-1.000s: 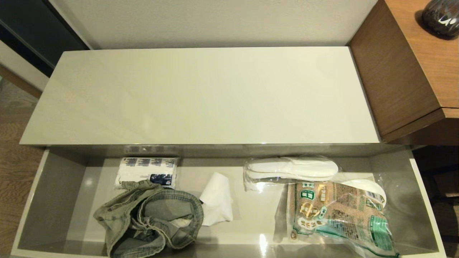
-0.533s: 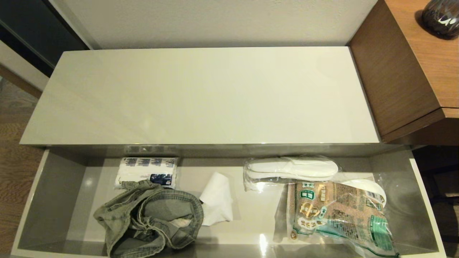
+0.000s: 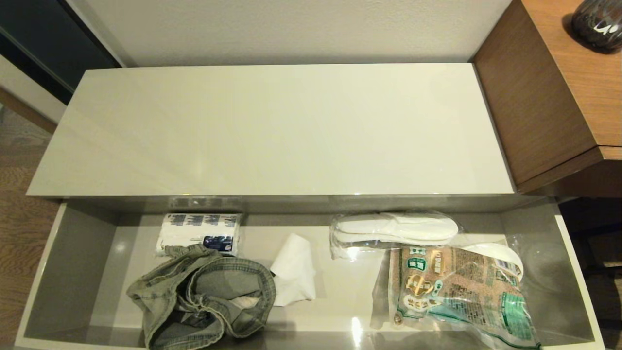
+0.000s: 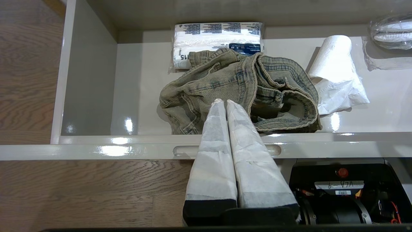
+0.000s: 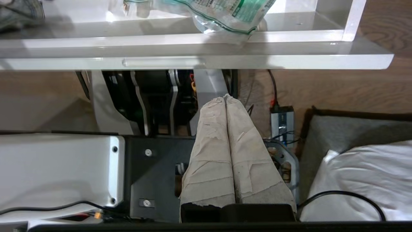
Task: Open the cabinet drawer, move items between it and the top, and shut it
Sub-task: Take out the disposable slippers from the drawer
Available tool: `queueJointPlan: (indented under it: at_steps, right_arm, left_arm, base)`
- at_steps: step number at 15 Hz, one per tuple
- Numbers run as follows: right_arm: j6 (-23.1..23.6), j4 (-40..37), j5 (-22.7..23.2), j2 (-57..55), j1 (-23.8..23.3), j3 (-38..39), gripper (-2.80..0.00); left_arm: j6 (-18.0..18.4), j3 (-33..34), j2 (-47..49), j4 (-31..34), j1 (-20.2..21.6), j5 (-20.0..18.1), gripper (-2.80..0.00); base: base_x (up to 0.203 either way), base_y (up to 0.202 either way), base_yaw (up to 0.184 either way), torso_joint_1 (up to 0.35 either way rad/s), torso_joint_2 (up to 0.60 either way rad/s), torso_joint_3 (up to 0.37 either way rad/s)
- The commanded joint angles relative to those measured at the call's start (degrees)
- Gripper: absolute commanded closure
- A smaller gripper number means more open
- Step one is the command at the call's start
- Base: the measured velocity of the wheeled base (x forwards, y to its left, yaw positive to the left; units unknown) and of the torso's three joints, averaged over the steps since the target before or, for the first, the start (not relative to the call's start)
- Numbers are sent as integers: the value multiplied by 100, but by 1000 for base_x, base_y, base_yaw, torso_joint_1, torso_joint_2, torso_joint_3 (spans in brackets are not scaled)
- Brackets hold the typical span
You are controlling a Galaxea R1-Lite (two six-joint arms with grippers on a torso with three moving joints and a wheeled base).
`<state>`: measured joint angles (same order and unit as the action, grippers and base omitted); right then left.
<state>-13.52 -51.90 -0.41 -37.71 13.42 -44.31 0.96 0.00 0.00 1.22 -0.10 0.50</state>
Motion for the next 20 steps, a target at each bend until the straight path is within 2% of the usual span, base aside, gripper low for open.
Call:
queueJointPlan:
  at_steps: [1, 2, 5, 8, 9, 15, 20]
  right_arm:
    - [104, -39, -8, -11, 3, 29, 0]
    - [177, -15, -29, -36, 3, 55, 0]
    - [1010, 39, -23, -269, 3, 159, 0]
    - [1487, 121, -31, -397, 3, 336, 0]
    - [1592, 350, -36, -434, 3, 454, -280]
    - [1824, 1157, -9, -994, 3, 867, -280]
    - [1919, 2971, -4, -2322, 3, 1261, -280]
  left_arm:
    - [0, 0, 9, 1, 1, 2, 0]
    - [0, 0, 9, 1, 1, -6, 0]
    - [0, 0, 9, 1, 1, 3, 0]
    - [0, 0, 9, 1, 1, -5, 0]
    - [0, 0, 9, 1, 1, -4, 0]
    - [0, 0, 9, 1, 1, 3, 0]
    - [0, 0, 9, 1, 1, -6, 0]
  base:
    - [0, 0, 0, 0, 0, 0]
    - [0, 0, 0, 0, 0, 0]
    - [0, 0, 0, 0, 0, 0]
    - [0, 0, 0, 0, 0, 0]
    - [0, 0, 0, 0, 0, 0]
    - [0, 0, 0, 0, 0, 0]
    - [0, 0, 0, 0, 0, 0]
